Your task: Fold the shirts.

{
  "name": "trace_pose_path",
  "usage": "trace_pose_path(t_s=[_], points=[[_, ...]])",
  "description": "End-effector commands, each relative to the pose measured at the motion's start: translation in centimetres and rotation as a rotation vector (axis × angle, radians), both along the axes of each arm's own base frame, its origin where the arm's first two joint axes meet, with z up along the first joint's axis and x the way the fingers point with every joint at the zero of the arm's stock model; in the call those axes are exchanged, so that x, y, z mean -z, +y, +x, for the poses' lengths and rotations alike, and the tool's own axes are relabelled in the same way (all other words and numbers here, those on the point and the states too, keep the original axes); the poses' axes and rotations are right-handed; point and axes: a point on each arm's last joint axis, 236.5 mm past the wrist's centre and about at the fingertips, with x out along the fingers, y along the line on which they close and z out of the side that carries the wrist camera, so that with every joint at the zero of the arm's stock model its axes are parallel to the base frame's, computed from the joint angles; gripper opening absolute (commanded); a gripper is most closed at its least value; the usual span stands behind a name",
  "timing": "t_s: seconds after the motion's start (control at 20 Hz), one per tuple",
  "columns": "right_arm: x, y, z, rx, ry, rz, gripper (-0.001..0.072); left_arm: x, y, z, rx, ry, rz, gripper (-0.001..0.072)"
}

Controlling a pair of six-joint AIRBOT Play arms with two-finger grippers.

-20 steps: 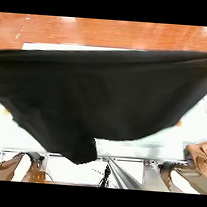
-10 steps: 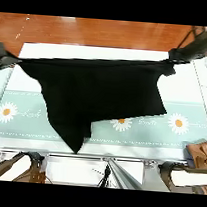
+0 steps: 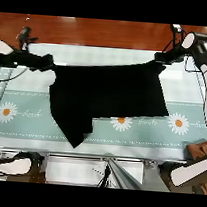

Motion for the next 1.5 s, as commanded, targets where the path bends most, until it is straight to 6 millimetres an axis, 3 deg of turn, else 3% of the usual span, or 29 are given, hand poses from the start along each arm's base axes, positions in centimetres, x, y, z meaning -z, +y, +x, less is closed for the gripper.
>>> trace_pose_path(t_s=[0.0,0.05,0.1,0.15,0.25,0.3,0.45,0.55,0.6,0.65,0.7,0.8,0.9,1.0,1.2,1.45], points=[[2.1,0.9,-0.6,0.022,0.061,0.05,0.0034,4.0,-2.9,-0.1,0.053,0.07,-0.005,0.0024],[2.1,0.8,-0.8,0.023,0.068,0.05,0.011,4.3,-3.1,-0.3,0.047,0.089,-0.018,0.0024],[1.7,0.7,-1.1,0.009,0.075,0.043,0.0233,4.1,-2.8,-0.6,0.04,0.106,-0.029,0.0037],[1.0,0.5,-1.6,-0.021,0.08,0.025,0.0315,3.7,-2.5,-1.0,0.052,0.127,-0.036,0.0083],[-1.6,-0.6,-3.4,-0.097,0.091,-0.026,0.0422,2.1,-0.9,-2.4,0.086,0.195,-0.054,0.0338],[-3.3,-1.6,-4.1,-0.079,0.084,-0.027,0.0466,1.2,0.3,-3.3,0.098,0.233,-0.064,0.0389],[-7.0,-9.0,-8.1,0.028,0.139,-0.17,0.0498,-1.6,4.8,-6.3,0.057,0.288,-0.09,0.0389],[-8.2,-13.2,-10.5,0.131,0.157,-0.151,0.0498,-1.7,7.0,-9.5,0.008,0.321,-0.102,0.0392],[-8.0,-14.3,-11.6,0.171,0.163,-0.102,0.0498,-0.9,7.5,-11.5,-0.027,0.353,-0.122,0.0442],[-7.3,-14.9,-12.7,0.202,0.178,-0.036,0.0499,0.5,7.5,-13.8,-0.061,0.4,-0.152,0.0553],[-6.1,-15.1,-14.1,0.223,0.207,0.045,0.0499,2.2,7.1,-16.1,-0.088,0.457,-0.187,0.0599],[-3.6,-14.2,-16.5,0.235,0.284,0.208,0.05,5.0,5.5,-19.9,-0.087,0.547,-0.268,0.0598],[-1.8,-12.9,-18.1,0.23,0.333,0.326,0.0499,6.9,4.1,-21.7,-0.089,0.577,-0.327,0.0598],[-0.4,-12.4,-19.2,0.228,0.373,0.356,0.0498,8.2,3.5,-21.7,-0.128,0.564,-0.352,0.0598],[0.1,-12.4,-18.5,0.236,0.345,0.355,0.0498,9.8,2.7,-20.4,-0.173,0.531,-0.36,0.0598],[0.1,-12.6,-18.1,0.234,0.326,0.349,0.0498,12.5,-1.0,-19.4,-0.144,0.573,-0.365,0.0583]])
